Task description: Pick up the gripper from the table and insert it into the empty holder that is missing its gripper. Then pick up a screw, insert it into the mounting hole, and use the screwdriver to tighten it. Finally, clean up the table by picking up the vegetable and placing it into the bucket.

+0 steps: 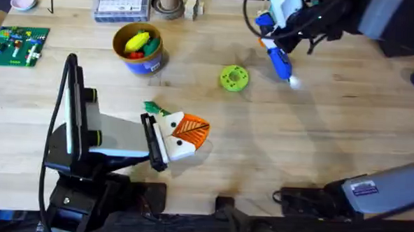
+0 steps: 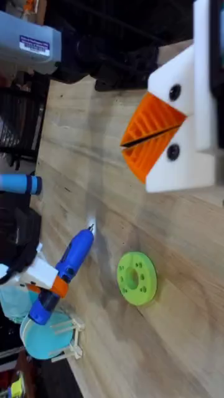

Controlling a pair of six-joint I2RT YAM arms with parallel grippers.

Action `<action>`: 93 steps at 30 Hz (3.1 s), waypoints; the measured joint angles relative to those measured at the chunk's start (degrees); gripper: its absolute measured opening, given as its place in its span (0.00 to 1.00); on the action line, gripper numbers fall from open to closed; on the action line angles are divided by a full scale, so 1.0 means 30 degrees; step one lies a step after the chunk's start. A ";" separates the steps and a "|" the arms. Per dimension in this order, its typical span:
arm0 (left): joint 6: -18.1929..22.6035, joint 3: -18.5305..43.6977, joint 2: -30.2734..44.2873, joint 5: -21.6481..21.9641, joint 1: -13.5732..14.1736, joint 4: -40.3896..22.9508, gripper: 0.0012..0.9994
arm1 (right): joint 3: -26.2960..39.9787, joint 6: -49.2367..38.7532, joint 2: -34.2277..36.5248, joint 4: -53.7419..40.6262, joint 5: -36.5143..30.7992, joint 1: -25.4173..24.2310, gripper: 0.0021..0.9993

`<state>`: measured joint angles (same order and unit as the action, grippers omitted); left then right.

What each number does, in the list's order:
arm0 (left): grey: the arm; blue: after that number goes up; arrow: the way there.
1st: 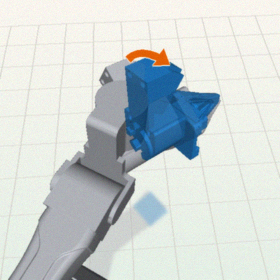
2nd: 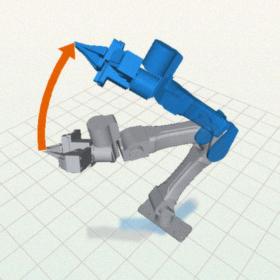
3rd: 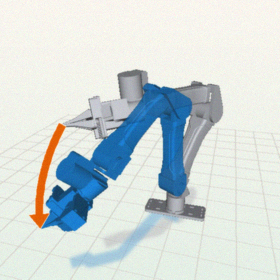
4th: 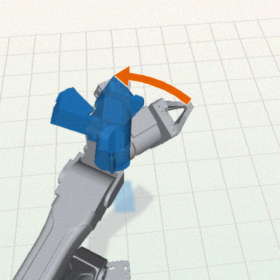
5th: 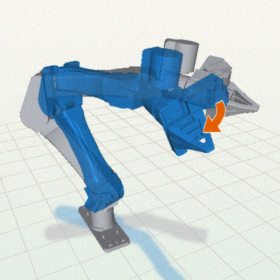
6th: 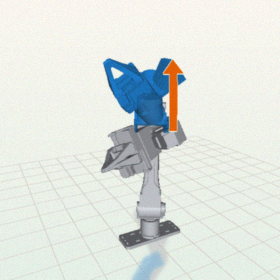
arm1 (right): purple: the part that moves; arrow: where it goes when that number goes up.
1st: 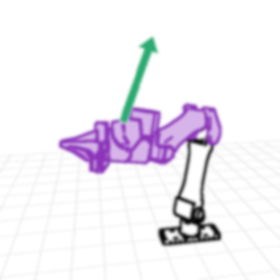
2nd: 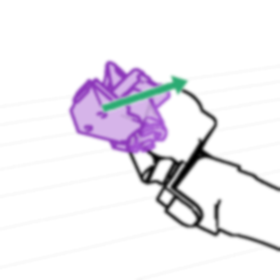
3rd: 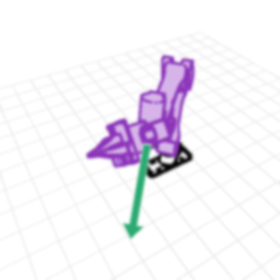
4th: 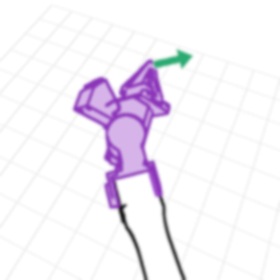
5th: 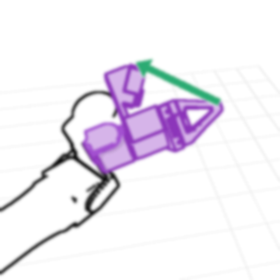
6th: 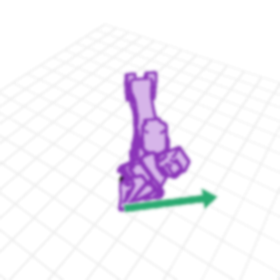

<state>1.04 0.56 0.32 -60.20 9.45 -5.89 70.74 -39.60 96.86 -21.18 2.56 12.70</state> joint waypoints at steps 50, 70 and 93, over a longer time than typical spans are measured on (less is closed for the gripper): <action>-0.0076 0.0000 -0.0001 0.0079 0.0000 0.0015 0.82 | 0.1102 0.1156 -0.5723 -0.4370 -0.4194 0.0256 0.81; -0.0058 0.0000 0.0000 0.0160 0.0000 0.0045 0.99 | 0.1102 0.1648 -1.0996 -0.5966 -0.4114 0.0222 0.81; -0.2042 1.1721 0.3285 1.1866 0.0000 -1.3997 0.99 | 0.1102 0.1648 -1.0996 -0.6022 -0.4107 0.0222 0.82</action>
<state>-5.09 35.72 10.17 -24.61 9.45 -47.88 74.04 -34.65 63.88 -39.24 -9.76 13.37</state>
